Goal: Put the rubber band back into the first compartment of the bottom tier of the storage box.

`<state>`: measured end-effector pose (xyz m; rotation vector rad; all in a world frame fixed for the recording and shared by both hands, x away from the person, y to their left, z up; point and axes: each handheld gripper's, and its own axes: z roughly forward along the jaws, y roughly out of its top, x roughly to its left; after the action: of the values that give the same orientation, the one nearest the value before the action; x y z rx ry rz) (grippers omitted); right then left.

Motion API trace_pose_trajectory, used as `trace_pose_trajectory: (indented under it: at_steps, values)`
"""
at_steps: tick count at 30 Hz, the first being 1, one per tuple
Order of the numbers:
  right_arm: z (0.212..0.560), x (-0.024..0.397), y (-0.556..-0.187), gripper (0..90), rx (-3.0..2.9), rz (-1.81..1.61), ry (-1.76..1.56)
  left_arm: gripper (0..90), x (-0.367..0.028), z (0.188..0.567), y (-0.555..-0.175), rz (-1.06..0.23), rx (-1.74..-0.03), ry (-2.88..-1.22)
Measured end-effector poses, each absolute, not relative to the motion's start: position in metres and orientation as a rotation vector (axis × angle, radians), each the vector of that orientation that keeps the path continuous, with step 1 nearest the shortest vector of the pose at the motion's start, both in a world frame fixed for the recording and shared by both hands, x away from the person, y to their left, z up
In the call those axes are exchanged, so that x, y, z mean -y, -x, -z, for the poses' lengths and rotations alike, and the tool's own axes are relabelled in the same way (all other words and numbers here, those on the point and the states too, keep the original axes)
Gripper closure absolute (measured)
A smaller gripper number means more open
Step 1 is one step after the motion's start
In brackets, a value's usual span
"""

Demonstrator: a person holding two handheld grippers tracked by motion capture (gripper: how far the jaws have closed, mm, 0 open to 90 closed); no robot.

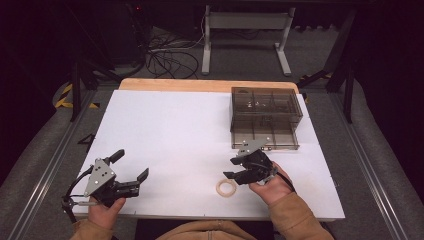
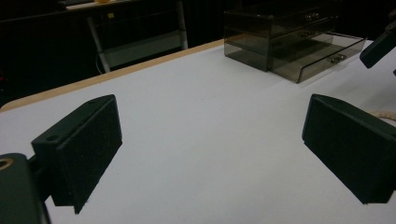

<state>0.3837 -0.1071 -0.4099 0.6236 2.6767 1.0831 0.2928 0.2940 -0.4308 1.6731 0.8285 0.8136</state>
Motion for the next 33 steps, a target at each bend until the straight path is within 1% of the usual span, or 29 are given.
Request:
trace_pose_trajectory:
  at_steps: [18, 26, 28, 33]
  values:
    - [0.428, 0.101, -0.382, 55.6, -2.776, -0.879, -0.675, 5.3, -0.294, 0.431, -0.293, -0.819, -0.831, -1.675]
    - [0.437, 0.097, -0.380, 60.6, -2.799, -0.816, -0.689, 5.4, -0.293, 0.431, -0.293, -0.821, -0.832, -1.676]
    - [0.439, 0.096, -0.379, 63.3, -2.807, -0.793, -0.701, 5.4, -0.293, 0.431, -0.293, -0.820, -0.832, -1.676]
    - [0.443, 0.096, -0.378, 65.1, -2.814, -0.774, -0.726, 5.4, -0.293, 0.431, -0.293, -0.820, -0.832, -1.673]
